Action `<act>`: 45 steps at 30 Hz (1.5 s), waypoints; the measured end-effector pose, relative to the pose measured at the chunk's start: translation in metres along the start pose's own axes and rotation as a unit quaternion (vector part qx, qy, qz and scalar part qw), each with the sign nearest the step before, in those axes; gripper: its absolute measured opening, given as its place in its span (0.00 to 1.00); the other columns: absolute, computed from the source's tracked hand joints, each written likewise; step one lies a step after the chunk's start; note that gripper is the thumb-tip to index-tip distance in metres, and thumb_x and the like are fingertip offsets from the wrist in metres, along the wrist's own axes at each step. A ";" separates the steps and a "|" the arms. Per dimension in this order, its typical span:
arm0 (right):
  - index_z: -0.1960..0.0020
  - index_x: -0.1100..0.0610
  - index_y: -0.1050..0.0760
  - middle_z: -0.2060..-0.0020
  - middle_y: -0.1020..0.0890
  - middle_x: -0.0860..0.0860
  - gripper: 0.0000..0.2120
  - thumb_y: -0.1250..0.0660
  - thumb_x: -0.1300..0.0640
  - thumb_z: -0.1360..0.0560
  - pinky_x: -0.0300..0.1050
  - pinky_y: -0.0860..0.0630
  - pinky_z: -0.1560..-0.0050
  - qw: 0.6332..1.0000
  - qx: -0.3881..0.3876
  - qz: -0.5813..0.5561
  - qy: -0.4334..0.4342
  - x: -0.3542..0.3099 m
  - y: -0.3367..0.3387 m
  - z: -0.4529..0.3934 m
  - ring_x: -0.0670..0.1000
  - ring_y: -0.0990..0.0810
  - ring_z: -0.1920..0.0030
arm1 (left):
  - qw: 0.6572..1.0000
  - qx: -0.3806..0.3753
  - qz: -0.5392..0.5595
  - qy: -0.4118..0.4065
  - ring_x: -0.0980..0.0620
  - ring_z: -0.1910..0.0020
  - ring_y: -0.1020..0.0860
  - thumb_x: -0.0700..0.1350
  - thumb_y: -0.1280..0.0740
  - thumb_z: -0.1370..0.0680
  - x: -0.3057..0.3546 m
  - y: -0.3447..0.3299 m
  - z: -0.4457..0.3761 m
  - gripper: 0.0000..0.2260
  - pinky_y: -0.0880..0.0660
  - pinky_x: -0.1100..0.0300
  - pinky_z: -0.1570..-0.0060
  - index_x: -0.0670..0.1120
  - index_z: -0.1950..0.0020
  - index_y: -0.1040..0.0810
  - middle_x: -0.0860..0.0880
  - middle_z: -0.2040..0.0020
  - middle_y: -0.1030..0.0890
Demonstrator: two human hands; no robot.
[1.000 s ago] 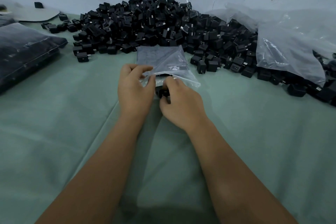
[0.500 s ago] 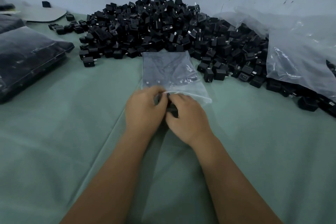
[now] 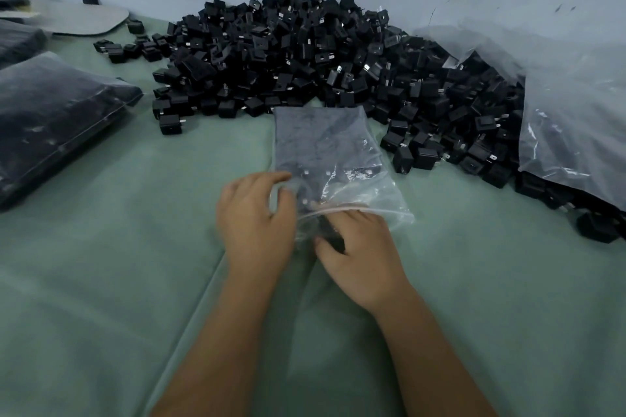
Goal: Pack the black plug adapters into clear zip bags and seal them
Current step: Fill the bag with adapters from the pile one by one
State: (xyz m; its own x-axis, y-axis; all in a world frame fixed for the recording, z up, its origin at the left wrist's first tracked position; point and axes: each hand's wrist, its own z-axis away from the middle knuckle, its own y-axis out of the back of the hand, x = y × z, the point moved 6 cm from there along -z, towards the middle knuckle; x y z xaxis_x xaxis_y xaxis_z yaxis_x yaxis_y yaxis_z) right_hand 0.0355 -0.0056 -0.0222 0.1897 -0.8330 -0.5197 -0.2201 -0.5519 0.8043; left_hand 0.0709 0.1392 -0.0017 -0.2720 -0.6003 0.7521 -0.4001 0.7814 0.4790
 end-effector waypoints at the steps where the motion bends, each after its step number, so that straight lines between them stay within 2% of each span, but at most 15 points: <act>1: 0.38 0.48 0.24 0.43 0.20 0.43 0.20 0.36 0.51 0.29 0.45 0.34 0.34 1.000 -0.007 -0.001 0.000 0.000 -0.001 0.000 0.47 0.26 0.39 | 0.999 -0.003 -0.022 0.024 0.45 0.43 0.25 0.43 0.37 0.25 -0.007 0.000 -0.003 0.13 0.33 0.55 0.40 0.48 0.44 0.17 0.49 0.46 0.17; 3: 0.37 0.46 0.25 0.41 0.21 0.42 0.20 0.36 0.50 0.28 0.42 0.38 0.33 1.000 -0.016 0.004 0.003 0.000 -0.004 0.000 0.46 0.27 0.37 | 0.996 -0.019 -0.061 0.066 0.44 0.37 0.29 0.41 0.36 0.24 -0.019 -0.002 -0.007 0.15 0.34 0.52 0.36 0.48 0.38 0.20 0.48 0.41 0.19; 6: 0.37 0.48 0.25 0.42 0.20 0.44 0.18 0.36 0.52 0.27 0.41 0.39 0.34 0.999 -0.023 0.026 -0.001 0.003 -0.007 -0.001 0.48 0.28 0.38 | 0.991 -0.039 -0.065 0.109 0.45 0.35 0.31 0.40 0.37 0.24 -0.027 -0.006 -0.007 0.17 0.33 0.47 0.35 0.48 0.36 0.23 0.48 0.40 0.19; 10: 0.45 0.52 0.23 0.50 0.19 0.47 0.11 0.37 0.55 0.26 0.47 0.32 0.39 0.999 -0.034 0.035 -0.006 0.006 -0.008 -0.007 0.50 0.26 0.44 | 0.990 -0.045 -0.063 0.117 0.45 0.38 0.31 0.39 0.37 0.24 -0.025 -0.008 -0.005 0.16 0.33 0.47 0.37 0.49 0.37 0.22 0.51 0.44 0.17; 18: 0.55 0.52 0.25 0.58 0.21 0.46 0.05 0.39 0.55 0.26 0.46 0.29 0.51 0.998 -0.061 0.008 0.011 -0.001 -0.009 -0.022 0.51 0.24 0.52 | 0.987 -0.049 -0.047 0.143 0.45 0.42 0.31 0.41 0.39 0.22 -0.033 -0.010 -0.006 0.15 0.32 0.47 0.39 0.51 0.38 0.22 0.51 0.48 0.17; 21: 0.51 0.53 0.24 0.54 0.20 0.48 0.07 0.40 0.56 0.26 0.47 0.27 0.48 0.997 -0.082 0.001 0.003 -0.003 -0.015 -0.026 0.50 0.24 0.51 | 0.986 -0.049 -0.040 0.153 0.45 0.43 0.31 0.41 0.39 0.23 -0.034 -0.011 -0.006 0.15 0.31 0.47 0.40 0.52 0.39 0.22 0.50 0.50 0.17; 28: 0.54 0.56 0.23 0.58 0.20 0.51 0.11 0.42 0.53 0.25 0.50 0.25 0.51 0.994 -0.105 0.007 0.001 -0.006 -0.026 -0.031 0.52 0.23 0.54 | 0.983 -0.071 -0.064 0.155 0.43 0.45 0.27 0.41 0.39 0.23 -0.032 -0.011 -0.007 0.15 0.33 0.50 0.43 0.52 0.40 0.22 0.53 0.62 0.25; 33: 0.44 0.50 0.24 0.48 0.20 0.48 0.12 0.44 0.52 0.21 0.49 0.28 0.43 0.995 -0.103 0.016 0.010 -0.007 -0.031 -0.037 0.51 0.25 0.45 | 0.982 -0.071 -0.067 0.160 0.43 0.45 0.25 0.42 0.40 0.23 -0.031 -0.010 -0.006 0.15 0.35 0.51 0.42 0.53 0.40 0.23 0.48 0.58 0.19; 39: 0.37 0.46 0.27 0.43 0.21 0.47 0.14 0.44 0.51 0.20 0.49 0.28 0.43 0.996 -0.069 0.027 0.049 -0.016 -0.029 -0.038 0.51 0.26 0.43 | 0.984 -0.090 -0.074 0.135 0.42 0.49 0.25 0.40 0.41 0.23 -0.028 -0.010 -0.006 0.20 0.30 0.47 0.42 0.61 0.39 0.21 0.48 0.58 0.20; 42: 0.45 0.47 0.24 0.52 0.19 0.48 0.12 0.45 0.50 0.20 0.49 0.28 0.47 0.994 -0.073 0.066 0.041 -0.012 -0.027 -0.030 0.52 0.24 0.50 | 0.985 -0.091 -0.077 0.124 0.41 0.48 0.25 0.43 0.40 0.21 -0.027 -0.010 -0.006 0.18 0.30 0.47 0.42 0.62 0.39 0.20 0.45 0.55 0.18; 45: 0.55 0.54 0.20 0.59 0.18 0.50 0.13 0.42 0.53 0.22 0.51 0.28 0.50 0.994 -0.006 0.090 0.062 -0.011 -0.010 -0.017 0.53 0.22 0.54 | 0.986 -0.090 -0.087 0.113 0.40 0.46 0.25 0.44 0.40 0.21 -0.027 -0.011 -0.006 0.18 0.30 0.47 0.42 0.62 0.38 0.20 0.44 0.54 0.18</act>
State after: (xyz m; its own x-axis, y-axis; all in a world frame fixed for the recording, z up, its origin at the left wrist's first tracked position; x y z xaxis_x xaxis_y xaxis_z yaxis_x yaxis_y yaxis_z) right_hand 0.0524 0.0102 -0.0198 0.2653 -0.9064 -0.3288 -0.2499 -0.3940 0.8845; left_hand 0.0876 0.1478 -0.0241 -0.0022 -0.6909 0.7229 -0.2568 0.6991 0.6673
